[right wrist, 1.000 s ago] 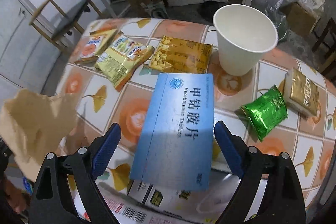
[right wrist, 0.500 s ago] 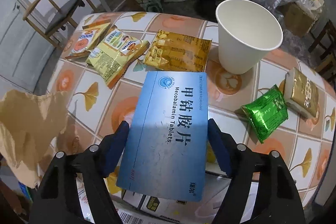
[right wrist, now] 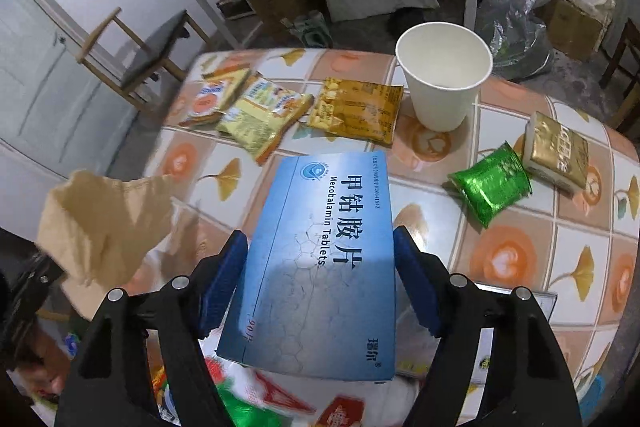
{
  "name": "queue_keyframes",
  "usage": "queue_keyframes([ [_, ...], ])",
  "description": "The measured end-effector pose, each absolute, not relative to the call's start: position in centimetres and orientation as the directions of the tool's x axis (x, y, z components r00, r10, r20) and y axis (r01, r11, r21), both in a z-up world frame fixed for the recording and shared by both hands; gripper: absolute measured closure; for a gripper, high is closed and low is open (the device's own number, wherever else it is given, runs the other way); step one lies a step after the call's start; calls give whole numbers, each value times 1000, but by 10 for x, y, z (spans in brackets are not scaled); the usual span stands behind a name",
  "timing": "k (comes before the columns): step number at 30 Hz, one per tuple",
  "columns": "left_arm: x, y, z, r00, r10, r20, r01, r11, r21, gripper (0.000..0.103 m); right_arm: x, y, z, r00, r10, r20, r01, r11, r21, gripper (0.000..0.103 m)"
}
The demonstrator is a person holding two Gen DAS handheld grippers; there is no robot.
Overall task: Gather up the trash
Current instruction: 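Carry the beige cloth and blue medicine box over the blue wastebasket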
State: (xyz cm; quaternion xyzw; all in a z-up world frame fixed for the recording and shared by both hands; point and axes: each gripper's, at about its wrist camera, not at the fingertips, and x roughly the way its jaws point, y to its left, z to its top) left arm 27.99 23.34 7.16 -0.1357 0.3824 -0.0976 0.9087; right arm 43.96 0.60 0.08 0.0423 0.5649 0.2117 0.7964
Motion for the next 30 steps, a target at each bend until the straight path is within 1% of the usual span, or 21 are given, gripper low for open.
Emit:
queue_keyframes([
  [11,245,205,102,711,-329,-621,170,938,-302,103,366,-23,59,334,516,-789,-317,849,422,31],
  [20,212,169,120,700,-390,-598,261,919,-295,103,279,-84,93,425,551,-718,-286,835,471,31],
  [25,198,141,128,691,-427,-583,310,904,-295,103,241,-128,100,471,555,-685,-240,829,506,31],
  [30,188,107,130,662,-467,-586,359,884,-299,103,202,-178,102,535,546,-645,-186,821,540,31],
])
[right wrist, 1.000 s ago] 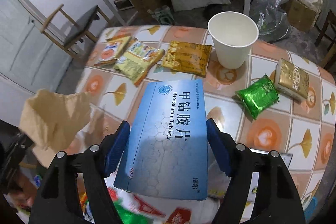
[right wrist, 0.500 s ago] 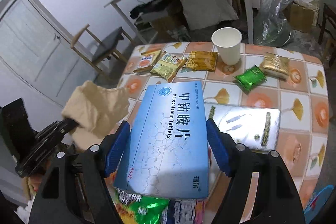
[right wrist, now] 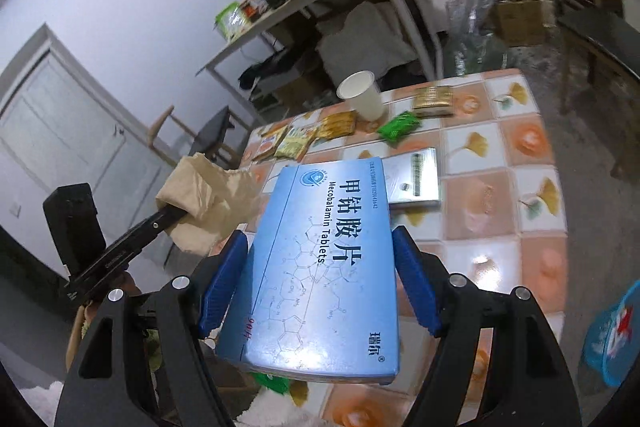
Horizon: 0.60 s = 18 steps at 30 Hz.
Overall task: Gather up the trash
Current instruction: 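Carry the beige cloth and blue medicine box over the blue wastebasket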
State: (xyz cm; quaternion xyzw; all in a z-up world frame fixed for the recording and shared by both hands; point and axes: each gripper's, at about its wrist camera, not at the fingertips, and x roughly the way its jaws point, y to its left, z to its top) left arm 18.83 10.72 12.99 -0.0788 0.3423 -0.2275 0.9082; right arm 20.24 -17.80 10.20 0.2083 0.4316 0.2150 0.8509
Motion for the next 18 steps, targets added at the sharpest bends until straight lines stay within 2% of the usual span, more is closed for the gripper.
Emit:
queue_keyframes([
  [9,173,10,125,566,-552,-613,483,824,-296,103,132,-276,86,639,491,-592,-54,796,603,31],
  [18,157,-132,99,378,-655,-654,639,696,-328,103,52,-390,52,729,329,-601,171,762,625,31],
])
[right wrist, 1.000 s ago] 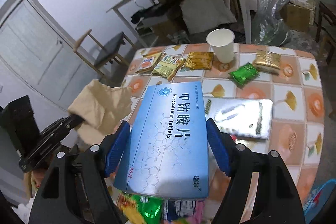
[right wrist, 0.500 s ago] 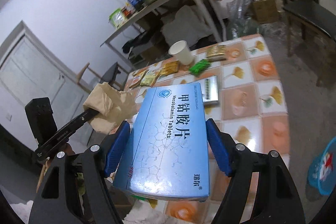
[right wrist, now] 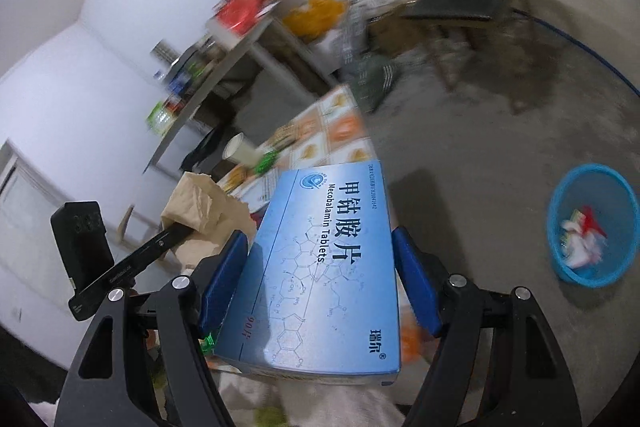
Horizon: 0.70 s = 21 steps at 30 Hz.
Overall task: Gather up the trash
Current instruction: 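Carry the beige cloth and blue medicine box over the blue wastebasket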
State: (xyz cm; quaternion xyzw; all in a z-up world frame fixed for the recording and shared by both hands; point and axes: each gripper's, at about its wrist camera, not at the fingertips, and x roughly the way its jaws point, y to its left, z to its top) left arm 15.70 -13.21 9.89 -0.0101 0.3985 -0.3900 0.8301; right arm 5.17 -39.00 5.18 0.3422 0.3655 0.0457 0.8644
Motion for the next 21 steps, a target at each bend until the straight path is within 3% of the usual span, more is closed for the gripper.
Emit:
queue_keyframes([
  [10,130,-324,45,60,-681,-730,769,497,-401,103,-41,-505,-11,747,137,-650,465,592,659,31],
  [21,126,-478,-56,-181,-589,-787,720,466,-514,103,-82,-603,-88,723,42,-690,628,377,681,31],
])
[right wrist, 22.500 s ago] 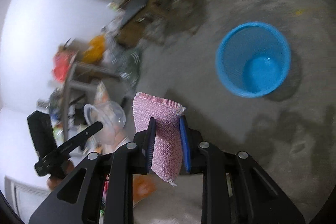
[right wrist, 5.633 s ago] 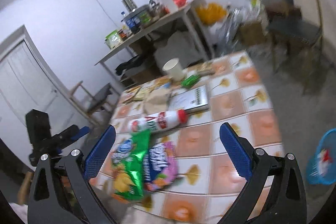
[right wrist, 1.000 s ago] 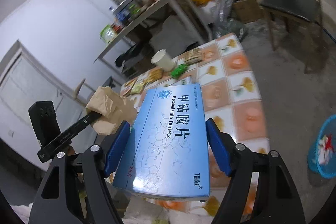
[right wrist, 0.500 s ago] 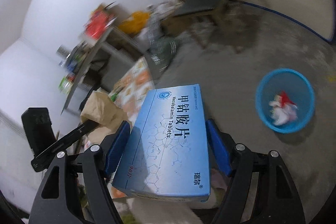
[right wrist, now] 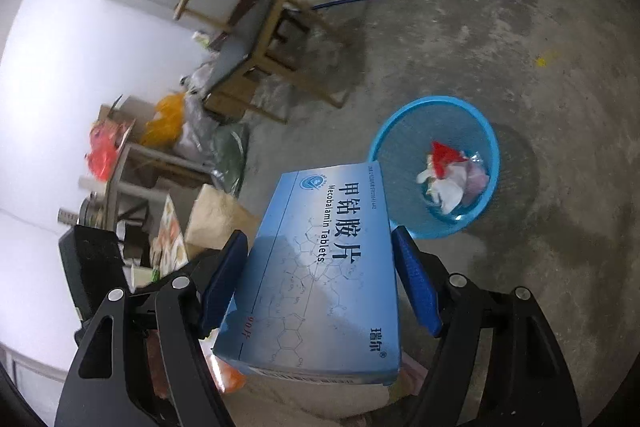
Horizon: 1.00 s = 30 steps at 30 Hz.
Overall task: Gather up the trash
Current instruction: 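Open both tools to drop cloth and box into the wastebasket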
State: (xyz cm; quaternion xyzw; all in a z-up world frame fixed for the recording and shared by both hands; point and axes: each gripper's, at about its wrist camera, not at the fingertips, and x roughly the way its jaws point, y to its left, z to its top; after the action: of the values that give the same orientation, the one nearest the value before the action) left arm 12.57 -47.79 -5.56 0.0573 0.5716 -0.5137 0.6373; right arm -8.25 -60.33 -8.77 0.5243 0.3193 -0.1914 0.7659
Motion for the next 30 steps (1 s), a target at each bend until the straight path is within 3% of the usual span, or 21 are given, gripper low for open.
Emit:
queue_keyframes([
  [4,132,-515,-88,-207,-556,-805,707,484,-516,103,-70,-632,-109,713,17,-701,657,332,677,31],
  [5,134,-526,-98,-213,-544,-812,703,492,-514,98,-65,-640,-114,713,1,-701,662,325,675,31],
  [6,137,-536,-104,-217,-537,-815,700,496,-514,91,-61,-647,-118,717,-13,-697,664,318,677,30],
  [8,144,-550,-117,-201,-531,-823,691,519,-503,43,-51,-666,-134,711,-29,-703,678,292,674,23],
  [9,145,-555,-122,-171,-536,-827,688,536,-489,40,-45,-674,-144,708,-29,-706,684,276,675,21],
  [13,149,-550,-125,-162,-545,-823,663,557,-500,37,-41,-687,-179,652,-52,-757,747,215,629,20],
  [19,163,-510,-102,-110,-582,-806,663,560,-496,35,-60,-681,-194,658,-78,-749,749,170,641,20],
  [30,163,-398,-25,17,-649,-761,662,578,-478,29,-78,-625,-118,697,-50,-715,678,367,636,21],
])
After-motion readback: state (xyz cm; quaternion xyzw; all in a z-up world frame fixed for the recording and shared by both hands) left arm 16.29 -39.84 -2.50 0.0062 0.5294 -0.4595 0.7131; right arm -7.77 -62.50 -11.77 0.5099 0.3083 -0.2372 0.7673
